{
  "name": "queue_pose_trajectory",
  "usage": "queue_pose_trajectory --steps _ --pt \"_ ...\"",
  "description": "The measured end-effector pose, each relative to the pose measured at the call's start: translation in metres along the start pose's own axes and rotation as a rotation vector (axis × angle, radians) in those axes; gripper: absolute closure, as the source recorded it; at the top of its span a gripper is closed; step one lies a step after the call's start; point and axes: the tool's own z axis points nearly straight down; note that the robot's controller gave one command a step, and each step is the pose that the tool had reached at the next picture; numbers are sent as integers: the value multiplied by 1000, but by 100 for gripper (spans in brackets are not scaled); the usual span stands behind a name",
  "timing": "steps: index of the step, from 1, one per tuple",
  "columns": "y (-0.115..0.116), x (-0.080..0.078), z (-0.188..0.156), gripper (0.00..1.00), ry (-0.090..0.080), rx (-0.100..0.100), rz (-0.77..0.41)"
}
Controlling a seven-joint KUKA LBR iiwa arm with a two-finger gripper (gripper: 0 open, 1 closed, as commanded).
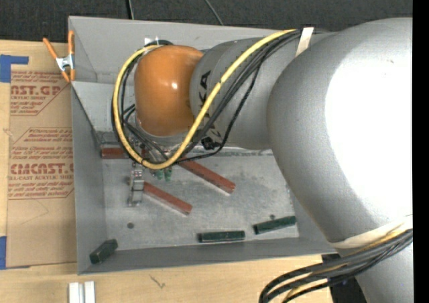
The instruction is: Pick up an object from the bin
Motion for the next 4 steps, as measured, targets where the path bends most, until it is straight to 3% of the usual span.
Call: queue_pose_trajectory --steps 1,2,4 --pt "0 0 0 0 0 0 0" --pt "-23 -16 61 100 0 0 67" --pt "-23 -19 60 100 0 0 77"
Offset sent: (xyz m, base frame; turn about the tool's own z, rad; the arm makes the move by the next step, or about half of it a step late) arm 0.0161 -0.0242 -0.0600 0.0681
